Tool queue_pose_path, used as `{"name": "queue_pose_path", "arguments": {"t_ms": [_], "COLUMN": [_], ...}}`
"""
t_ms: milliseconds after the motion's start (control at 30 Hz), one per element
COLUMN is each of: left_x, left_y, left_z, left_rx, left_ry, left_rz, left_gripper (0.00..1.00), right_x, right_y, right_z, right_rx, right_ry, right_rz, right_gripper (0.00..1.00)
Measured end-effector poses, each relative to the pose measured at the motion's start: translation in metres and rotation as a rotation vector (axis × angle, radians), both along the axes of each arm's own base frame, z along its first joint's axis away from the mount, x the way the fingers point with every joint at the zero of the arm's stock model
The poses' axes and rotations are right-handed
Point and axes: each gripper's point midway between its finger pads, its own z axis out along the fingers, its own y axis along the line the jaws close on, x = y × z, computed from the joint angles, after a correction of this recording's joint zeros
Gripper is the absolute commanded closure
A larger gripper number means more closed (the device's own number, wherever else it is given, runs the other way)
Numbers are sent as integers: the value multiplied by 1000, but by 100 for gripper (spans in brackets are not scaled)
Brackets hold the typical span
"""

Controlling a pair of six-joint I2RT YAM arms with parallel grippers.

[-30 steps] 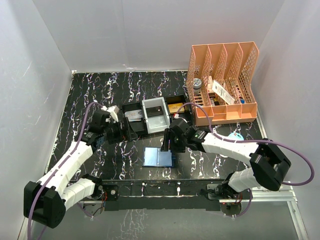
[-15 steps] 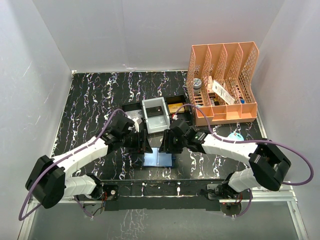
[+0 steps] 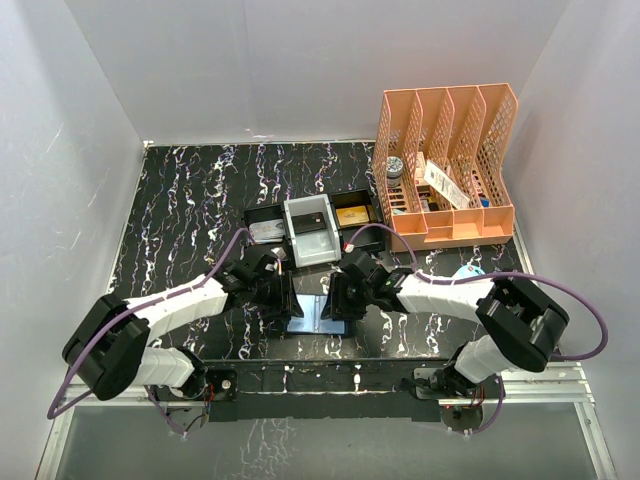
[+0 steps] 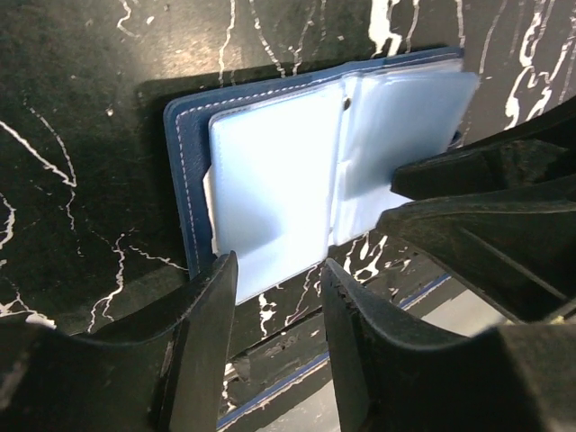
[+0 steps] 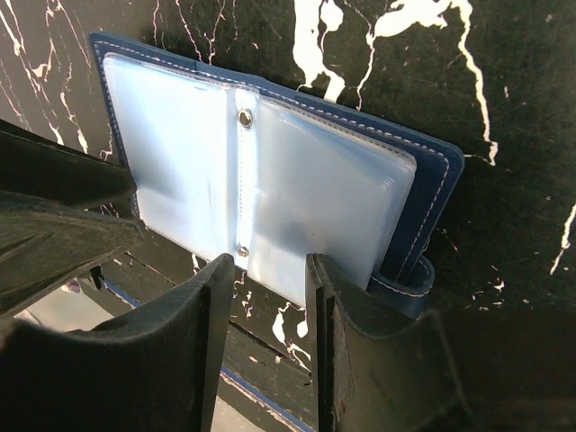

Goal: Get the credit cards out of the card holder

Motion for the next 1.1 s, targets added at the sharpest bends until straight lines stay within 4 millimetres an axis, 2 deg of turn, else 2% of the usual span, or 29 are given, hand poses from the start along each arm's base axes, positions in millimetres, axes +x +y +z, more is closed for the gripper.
{"name": "queue_pose_path", "arguments": {"t_ms": [300,400,667,900,1100], "left_x": [-1,-1,-3,-4,-5], "left_y": [9,9,6,0,-9], "left_z": [-9,-10,-21,-18,-20], "left_rx": [53,56,56,27,12], "left_ry": [3,3,22,16,18], "left_rz": [15,16,6,-4,-15], "left_gripper": [59,65,92,100,100], "right_x": [1,1,1,2,2], "right_y": [3,4,8,14,19], "right_z": [-1,-1,-1,-2,-2], "right_rx": [9,13,29,49,69], "right_ry": [-1,0,1,4,6], "right_rz": [-1,1,10,19,29], "right_gripper": [64,64,64,65,65]}}
